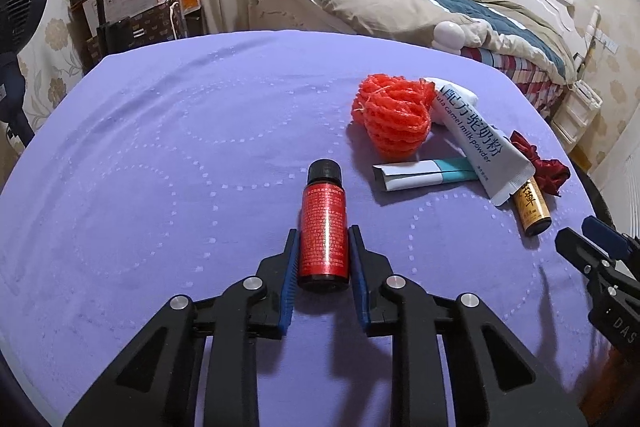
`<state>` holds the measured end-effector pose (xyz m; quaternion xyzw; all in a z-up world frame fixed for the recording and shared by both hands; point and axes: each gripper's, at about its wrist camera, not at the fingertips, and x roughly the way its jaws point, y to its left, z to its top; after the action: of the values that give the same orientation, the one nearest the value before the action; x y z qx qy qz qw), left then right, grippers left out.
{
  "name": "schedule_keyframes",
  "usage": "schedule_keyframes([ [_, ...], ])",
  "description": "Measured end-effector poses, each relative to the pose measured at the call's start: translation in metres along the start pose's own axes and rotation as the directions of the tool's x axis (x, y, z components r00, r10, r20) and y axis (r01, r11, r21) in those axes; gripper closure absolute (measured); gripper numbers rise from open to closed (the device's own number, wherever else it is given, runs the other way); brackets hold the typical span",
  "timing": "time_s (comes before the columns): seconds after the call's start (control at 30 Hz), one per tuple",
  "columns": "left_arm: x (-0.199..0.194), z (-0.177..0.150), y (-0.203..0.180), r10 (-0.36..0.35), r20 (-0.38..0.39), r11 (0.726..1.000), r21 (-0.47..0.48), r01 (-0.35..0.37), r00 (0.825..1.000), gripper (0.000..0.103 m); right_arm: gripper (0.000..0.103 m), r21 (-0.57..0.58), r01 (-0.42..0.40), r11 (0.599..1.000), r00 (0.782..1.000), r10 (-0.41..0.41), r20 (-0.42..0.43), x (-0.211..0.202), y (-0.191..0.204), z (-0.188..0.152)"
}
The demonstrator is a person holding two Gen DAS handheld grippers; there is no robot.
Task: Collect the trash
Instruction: 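Grasp the red spray can with the left tool while the right tool grasps the gold spray can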
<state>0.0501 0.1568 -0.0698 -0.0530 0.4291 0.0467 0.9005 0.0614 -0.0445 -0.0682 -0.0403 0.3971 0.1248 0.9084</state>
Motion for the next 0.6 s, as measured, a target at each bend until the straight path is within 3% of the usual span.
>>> schedule_keyframes([
  [0.27,-0.002,-0.002,0.011,-0.008,0.004,1.0,-0.021,0.009,1.0,0.078,0.063,-0.057,-0.011,0.998,1.0,0.01,-0.025,0.016,0.025,0.011],
  [0.5,-0.003,-0.002,0.012,-0.014,0.009,1.0,-0.02,0.014,1.0,0.078,0.064,-0.045,0.007,0.999,0.999,-0.009,-0.043,0.03,0.027,0.022],
  [0.57,-0.003,-0.002,0.012,-0.014,0.009,1.0,-0.02,0.014,1.0,0.078,0.076,-0.049,0.006,0.999,0.999,-0.009,-0.052,0.033,0.029,0.022],
  [0.6,-0.003,-0.002,0.012,-0.015,0.009,1.0,-0.021,0.015,1.0,0.078,0.076,-0.051,0.003,0.999,0.998,-0.006,-0.058,0.033,0.029,0.022],
])
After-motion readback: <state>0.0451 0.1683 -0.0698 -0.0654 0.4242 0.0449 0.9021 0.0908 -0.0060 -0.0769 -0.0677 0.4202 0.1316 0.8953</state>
